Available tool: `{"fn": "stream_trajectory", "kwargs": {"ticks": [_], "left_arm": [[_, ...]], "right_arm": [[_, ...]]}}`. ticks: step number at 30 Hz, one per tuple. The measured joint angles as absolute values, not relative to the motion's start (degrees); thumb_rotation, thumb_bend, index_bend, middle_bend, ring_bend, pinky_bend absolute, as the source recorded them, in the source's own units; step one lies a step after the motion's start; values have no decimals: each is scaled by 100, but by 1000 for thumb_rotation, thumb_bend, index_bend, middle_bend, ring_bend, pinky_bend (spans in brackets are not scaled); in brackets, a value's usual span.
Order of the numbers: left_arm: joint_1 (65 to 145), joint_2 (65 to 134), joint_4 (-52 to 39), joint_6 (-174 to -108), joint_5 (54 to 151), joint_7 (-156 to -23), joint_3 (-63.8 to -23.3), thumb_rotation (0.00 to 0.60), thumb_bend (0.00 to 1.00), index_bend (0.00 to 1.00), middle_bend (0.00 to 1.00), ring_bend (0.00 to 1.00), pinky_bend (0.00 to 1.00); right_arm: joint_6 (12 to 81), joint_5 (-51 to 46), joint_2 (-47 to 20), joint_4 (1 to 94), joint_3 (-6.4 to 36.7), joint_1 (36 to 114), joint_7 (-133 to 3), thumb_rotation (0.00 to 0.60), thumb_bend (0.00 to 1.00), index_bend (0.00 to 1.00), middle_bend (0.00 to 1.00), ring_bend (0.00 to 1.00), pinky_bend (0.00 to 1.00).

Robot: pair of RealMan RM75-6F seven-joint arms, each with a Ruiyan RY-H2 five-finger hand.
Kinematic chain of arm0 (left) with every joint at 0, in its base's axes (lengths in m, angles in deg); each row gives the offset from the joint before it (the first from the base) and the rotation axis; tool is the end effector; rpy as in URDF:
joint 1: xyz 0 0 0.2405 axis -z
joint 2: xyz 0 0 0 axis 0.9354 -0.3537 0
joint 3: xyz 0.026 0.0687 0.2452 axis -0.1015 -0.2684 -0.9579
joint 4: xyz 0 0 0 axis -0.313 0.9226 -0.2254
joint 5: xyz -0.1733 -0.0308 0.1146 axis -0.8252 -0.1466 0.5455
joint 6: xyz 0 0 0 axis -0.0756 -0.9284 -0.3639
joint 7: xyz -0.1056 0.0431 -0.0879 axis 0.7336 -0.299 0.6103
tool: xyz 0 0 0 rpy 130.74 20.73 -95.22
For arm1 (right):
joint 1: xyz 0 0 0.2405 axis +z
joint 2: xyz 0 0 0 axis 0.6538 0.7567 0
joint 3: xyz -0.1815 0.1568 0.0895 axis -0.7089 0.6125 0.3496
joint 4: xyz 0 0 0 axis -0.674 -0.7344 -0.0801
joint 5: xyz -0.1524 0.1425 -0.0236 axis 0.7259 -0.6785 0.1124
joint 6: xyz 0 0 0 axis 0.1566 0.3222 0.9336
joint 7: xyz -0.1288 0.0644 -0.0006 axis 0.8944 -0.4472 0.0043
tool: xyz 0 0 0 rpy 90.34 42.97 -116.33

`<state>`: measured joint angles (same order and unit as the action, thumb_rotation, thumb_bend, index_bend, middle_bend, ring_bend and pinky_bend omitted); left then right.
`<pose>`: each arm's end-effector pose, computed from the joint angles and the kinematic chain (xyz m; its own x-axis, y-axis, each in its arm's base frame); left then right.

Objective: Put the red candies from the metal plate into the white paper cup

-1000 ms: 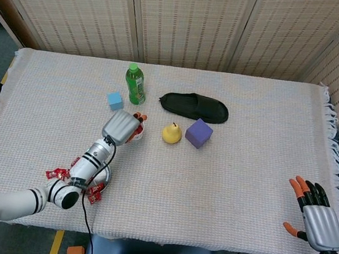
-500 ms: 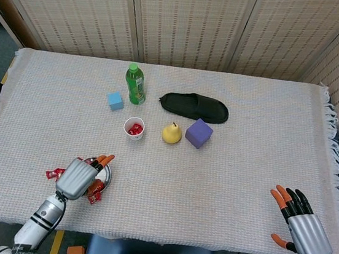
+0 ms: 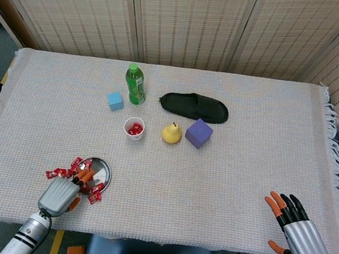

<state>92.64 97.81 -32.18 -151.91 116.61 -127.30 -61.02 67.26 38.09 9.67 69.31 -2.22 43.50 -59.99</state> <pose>-0.2314 0.2008 0.0149 0.6851 0.2290 0.6915 0.7216 -0.3435 -0.6011 -0.2832 -0.1247 0.1382 0.4821 -0.1717 0.8591 -0.8614 -0.2719 0.4290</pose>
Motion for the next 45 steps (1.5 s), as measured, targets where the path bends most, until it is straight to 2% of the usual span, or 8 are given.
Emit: {"fn": "stream_trajectory", "kwargs": {"ticks": [12, 21, 25, 27, 32, 39, 45], "left_arm": [[9303, 9973, -2710, -14773, 11289, -12825, -5683, 600, 381, 140, 182, 789, 1000], [9386, 10204, -2490, -14473, 11152, -13063, -5585, 600, 382, 152, 165, 790, 1000], [9430, 10267, -2445, -14378, 10998, -13268, -5526, 600, 382, 203, 170, 790, 1000], [9442, 10283, -2424, -14364, 10948, -13351, -5499, 600, 383, 264, 207, 790, 1000], [9439, 10313, -2359, -14415, 10980, -13450, -5486, 600, 381, 420, 369, 790, 1000], [9377, 10393, -2222, -14601, 11266, -13462, -5529, 600, 381, 506, 520, 797, 1000], [9305, 10449, -2143, -14743, 11479, -13465, -5568, 600, 379, 563, 602, 807, 1000]], "right_arm": [[6667, 3718, 949, 6963, -184, 4369, -5919, 600, 47, 0, 0, 0, 0], [6628, 3676, 943, 6972, -172, 4382, -5895, 600, 47, 0, 0, 0, 0], [6655, 3672, 948, 6975, -168, 4373, -5897, 600, 47, 0, 0, 0, 0], [6654, 3665, 947, 6973, -166, 4371, -5897, 600, 46, 0, 0, 0, 0], [6600, 3641, 932, 6981, -158, 4391, -5860, 600, 47, 0, 0, 0, 0], [6583, 3626, 927, 6995, -155, 4399, -5832, 600, 47, 0, 0, 0, 0], [6579, 3625, 928, 6997, -159, 4400, -5829, 600, 47, 0, 0, 0, 0]]}}
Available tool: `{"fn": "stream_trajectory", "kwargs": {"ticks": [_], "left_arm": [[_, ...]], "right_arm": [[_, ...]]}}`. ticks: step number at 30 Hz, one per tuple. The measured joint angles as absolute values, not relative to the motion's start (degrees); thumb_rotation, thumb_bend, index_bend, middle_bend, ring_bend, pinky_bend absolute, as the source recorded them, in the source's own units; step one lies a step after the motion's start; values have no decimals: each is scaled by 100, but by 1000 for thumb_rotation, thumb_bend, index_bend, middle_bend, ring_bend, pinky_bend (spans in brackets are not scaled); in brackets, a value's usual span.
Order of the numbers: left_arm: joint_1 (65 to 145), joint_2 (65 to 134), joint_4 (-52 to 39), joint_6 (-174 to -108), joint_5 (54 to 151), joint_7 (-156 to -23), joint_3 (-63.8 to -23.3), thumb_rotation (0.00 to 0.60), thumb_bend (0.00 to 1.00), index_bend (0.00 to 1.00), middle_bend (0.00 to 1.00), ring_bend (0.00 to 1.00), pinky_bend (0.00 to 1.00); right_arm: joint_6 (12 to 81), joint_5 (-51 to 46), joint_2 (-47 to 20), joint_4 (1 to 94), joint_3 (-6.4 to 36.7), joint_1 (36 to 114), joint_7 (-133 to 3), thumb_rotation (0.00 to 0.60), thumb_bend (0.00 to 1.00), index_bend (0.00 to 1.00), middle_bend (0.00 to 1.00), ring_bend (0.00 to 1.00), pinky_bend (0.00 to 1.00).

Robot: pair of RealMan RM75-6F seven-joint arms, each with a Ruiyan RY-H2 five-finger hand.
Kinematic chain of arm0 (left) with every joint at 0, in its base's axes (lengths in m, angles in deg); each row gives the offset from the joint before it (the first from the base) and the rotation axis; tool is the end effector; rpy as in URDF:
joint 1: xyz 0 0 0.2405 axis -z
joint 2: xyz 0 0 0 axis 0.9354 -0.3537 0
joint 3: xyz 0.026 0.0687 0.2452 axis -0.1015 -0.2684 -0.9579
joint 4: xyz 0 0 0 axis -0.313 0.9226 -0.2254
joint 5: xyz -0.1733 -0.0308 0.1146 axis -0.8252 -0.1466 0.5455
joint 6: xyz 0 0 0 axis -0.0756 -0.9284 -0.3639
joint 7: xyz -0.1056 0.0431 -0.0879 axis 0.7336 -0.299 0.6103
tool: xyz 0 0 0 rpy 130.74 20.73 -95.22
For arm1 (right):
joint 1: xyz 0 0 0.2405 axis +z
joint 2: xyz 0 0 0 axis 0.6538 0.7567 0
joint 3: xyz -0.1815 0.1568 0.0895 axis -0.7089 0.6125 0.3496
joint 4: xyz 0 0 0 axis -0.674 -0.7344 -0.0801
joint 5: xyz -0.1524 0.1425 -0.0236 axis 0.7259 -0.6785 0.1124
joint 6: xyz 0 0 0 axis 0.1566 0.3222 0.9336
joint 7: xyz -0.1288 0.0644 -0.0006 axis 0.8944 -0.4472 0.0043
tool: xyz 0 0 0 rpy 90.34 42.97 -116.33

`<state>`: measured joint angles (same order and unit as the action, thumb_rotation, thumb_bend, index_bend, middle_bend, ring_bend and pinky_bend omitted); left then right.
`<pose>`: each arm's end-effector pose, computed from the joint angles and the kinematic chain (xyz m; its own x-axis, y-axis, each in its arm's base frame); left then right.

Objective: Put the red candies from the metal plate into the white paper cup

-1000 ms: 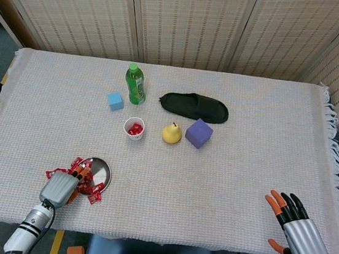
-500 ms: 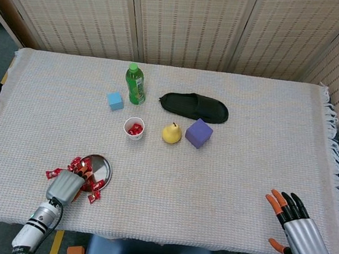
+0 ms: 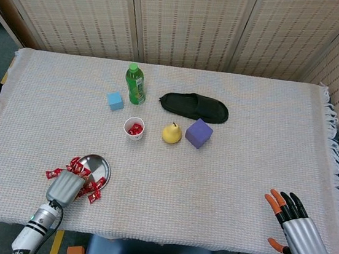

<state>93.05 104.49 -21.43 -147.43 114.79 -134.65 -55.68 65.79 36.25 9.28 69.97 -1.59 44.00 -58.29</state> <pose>-0.2421 0.2293 -0.0122 0.7962 0.1613 0.5831 0.5990 -0.3451 -0.7226 -0.2838 -0.1301 0.1349 0.4953 -0.1772 0.8505 -0.8577 -0.2555 0.4462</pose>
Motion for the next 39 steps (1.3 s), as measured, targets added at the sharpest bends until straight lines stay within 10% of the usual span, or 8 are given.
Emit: {"fn": "stream_trajectory", "kwargs": {"ticks": [22, 39], "left_arm": [[9193, 10061, -2651, -14931, 11945, -12656, -5344, 600, 410, 661, 713, 821, 1000], [10763, 10214, -2822, -13499, 10947, -12631, -3876, 600, 408, 625, 661, 821, 1000]], "right_arm": [[6466, 3528, 896, 7018, -132, 4444, -5750, 600, 47, 0, 0, 0, 0], [6290, 2947, 890, 7057, 99, 4514, -5786, 600, 47, 0, 0, 0, 0]]}}
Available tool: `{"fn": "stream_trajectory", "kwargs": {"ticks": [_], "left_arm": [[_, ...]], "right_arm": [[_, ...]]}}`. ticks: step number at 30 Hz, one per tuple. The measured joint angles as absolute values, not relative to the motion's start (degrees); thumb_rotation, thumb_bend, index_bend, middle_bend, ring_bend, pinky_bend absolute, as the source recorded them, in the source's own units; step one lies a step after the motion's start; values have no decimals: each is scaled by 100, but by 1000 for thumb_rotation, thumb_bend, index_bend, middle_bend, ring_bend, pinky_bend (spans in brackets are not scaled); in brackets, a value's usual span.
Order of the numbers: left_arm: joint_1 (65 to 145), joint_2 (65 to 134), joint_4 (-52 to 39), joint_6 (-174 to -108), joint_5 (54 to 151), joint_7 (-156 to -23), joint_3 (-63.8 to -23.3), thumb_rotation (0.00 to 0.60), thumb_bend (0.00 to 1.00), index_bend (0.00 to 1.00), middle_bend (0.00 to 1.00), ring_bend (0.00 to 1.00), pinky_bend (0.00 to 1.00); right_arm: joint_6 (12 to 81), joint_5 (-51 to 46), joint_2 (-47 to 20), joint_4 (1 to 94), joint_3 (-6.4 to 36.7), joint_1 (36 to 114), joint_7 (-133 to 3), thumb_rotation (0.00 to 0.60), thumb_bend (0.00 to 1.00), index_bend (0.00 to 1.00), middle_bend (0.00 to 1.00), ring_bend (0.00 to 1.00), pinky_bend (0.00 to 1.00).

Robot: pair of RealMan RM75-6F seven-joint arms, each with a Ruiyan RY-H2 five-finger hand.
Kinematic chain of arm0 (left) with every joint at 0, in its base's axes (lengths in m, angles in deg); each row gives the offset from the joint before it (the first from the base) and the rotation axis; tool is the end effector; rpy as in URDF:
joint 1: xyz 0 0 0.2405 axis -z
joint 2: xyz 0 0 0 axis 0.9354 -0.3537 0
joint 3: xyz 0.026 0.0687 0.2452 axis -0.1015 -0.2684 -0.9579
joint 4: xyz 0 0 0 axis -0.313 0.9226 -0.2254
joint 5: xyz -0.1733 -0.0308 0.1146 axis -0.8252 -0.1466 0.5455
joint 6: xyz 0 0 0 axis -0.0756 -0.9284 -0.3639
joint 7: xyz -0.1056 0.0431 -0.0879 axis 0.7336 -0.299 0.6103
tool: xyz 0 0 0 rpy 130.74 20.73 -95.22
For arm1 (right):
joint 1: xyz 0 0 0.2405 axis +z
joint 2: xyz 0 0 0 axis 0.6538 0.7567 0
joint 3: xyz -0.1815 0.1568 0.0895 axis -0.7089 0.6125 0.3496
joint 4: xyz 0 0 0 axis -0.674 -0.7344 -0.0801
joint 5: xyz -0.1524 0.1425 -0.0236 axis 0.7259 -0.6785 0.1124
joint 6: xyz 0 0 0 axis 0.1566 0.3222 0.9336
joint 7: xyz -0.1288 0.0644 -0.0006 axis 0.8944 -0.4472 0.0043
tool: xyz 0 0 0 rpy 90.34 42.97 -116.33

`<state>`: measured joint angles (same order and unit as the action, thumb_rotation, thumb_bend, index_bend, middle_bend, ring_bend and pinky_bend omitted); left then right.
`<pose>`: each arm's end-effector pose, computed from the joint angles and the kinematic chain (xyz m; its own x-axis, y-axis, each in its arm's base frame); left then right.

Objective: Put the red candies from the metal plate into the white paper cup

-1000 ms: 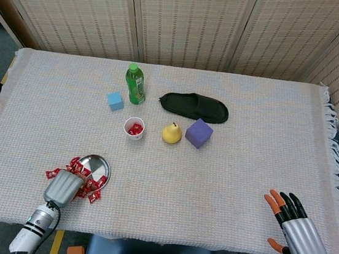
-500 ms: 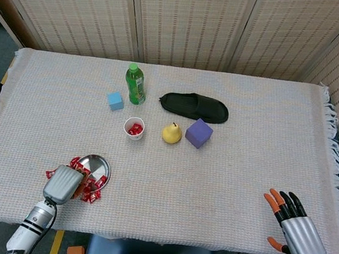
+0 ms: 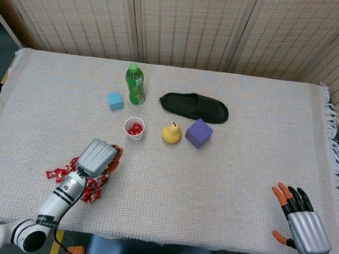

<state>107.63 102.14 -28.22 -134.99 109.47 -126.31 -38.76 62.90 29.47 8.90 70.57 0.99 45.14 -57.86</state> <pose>-0.1244 0.3222 0.0075 0.5954 0.0895 0.7984 0.7377 -0.4546 -0.4991 -0.2930 -0.1479 0.1366 0.4842 -0.1858 0.8550 -0.8732 -0.1653 0.4586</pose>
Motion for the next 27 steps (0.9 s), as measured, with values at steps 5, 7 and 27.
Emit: {"fn": "stream_trajectory", "kwargs": {"ticks": [5, 7, 27], "left_arm": [[11271, 10495, -2256, -13096, 10567, -12709, -3554, 600, 409, 624, 656, 821, 1000], [11437, 10589, -1988, -12973, 10493, -12678, -3461, 600, 408, 623, 652, 821, 1000], [12904, 11680, 1197, -11931, 10484, -11271, -3299, 600, 407, 524, 557, 813, 1000]], "right_arm": [[6251, 2835, 900, 7067, 156, 4528, -5811, 600, 47, 0, 0, 0, 0], [6222, 2726, 903, 7062, 186, 4534, -5824, 600, 46, 0, 0, 0, 0], [5963, 2111, 919, 7044, 409, 4630, -5877, 600, 46, 0, 0, 0, 0]]}}
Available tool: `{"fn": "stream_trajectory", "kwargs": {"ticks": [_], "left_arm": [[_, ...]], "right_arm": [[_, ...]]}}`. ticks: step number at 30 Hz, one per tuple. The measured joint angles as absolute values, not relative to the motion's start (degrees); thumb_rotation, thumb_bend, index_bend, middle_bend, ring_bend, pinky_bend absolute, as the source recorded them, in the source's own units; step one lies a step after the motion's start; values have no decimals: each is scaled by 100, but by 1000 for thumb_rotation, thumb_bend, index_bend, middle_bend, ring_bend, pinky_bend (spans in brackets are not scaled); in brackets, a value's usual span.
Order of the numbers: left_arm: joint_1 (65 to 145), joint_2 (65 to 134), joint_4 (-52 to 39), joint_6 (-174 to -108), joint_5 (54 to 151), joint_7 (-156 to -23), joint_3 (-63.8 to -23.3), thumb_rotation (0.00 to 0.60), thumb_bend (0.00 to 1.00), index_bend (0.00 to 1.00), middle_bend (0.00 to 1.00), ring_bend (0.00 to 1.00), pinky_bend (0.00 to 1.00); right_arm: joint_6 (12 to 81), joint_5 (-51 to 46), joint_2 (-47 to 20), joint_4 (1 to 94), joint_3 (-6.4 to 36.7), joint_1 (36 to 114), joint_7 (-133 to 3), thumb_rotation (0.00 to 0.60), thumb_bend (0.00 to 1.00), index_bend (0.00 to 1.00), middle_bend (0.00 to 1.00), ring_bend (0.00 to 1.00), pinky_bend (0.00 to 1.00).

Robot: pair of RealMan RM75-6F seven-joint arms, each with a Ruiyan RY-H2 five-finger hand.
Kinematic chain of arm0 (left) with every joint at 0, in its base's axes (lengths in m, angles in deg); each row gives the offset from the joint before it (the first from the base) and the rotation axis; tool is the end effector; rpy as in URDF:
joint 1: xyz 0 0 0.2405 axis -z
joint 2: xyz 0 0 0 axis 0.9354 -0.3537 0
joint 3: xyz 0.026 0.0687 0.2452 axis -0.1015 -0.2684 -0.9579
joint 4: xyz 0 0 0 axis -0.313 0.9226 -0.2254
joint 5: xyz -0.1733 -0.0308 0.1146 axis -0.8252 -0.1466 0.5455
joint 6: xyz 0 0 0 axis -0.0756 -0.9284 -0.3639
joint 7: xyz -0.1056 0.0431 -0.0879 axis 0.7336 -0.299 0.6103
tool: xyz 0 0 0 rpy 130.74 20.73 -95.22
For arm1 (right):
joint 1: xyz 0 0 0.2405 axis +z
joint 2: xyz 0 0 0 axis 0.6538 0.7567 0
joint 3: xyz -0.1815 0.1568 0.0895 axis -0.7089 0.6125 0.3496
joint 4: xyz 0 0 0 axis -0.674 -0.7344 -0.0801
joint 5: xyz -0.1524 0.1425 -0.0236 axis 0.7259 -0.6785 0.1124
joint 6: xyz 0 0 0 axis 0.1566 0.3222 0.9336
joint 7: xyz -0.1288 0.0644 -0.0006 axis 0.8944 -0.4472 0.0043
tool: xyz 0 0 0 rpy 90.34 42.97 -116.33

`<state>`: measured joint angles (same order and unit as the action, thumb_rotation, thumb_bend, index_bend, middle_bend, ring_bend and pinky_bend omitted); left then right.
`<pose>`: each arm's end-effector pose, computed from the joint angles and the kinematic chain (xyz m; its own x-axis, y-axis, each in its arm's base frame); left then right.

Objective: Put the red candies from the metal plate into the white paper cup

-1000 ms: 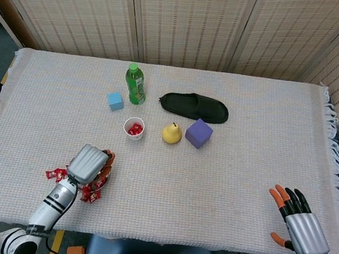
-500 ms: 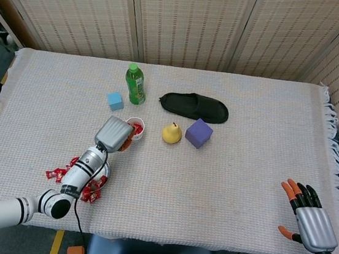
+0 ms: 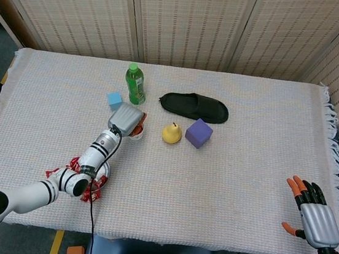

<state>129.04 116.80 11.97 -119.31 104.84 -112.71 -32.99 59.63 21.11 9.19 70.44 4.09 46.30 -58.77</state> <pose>-0.0828 0.4539 -0.0318 0.6482 0.0582 0.7593 0.7011 -0.4348 -0.5652 -0.3084 -0.1669 0.1448 0.4573 -0.1964 0.8673 -0.8877 -0.0429 0.4584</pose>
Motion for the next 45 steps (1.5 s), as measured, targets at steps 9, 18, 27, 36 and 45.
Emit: {"fn": "stream_trajectory", "kwargs": {"ticks": [9, 18, 27, 36, 45], "left_arm": [[12876, 11608, 1072, -12050, 10336, -11434, -3406, 600, 406, 256, 249, 800, 1000], [12597, 11252, 86, -12525, 10435, -11441, -3559, 600, 397, 172, 219, 800, 1000], [11221, 10483, -2215, -14362, 11524, -11489, -4706, 600, 383, 145, 500, 809, 1000], [9429, 10090, -2511, -15952, 12895, -11441, -6384, 600, 384, 264, 829, 871, 1000], [8719, 10390, -1378, -16269, 13241, -11264, -6629, 600, 387, 303, 905, 915, 1000]], "right_arm": [[6048, 2196, 928, 7050, 380, 4599, -5901, 600, 47, 0, 0, 0, 0], [6058, 2294, 944, 7057, 336, 4597, -5935, 600, 46, 0, 0, 0, 0], [6229, 2755, 1004, 7040, 169, 4544, -6070, 600, 47, 0, 0, 0, 0], [6400, 3228, 985, 7031, -13, 4491, -6008, 600, 47, 0, 0, 0, 0], [6401, 3402, 896, 7027, -109, 4467, -5764, 600, 47, 0, 0, 0, 0]]}}
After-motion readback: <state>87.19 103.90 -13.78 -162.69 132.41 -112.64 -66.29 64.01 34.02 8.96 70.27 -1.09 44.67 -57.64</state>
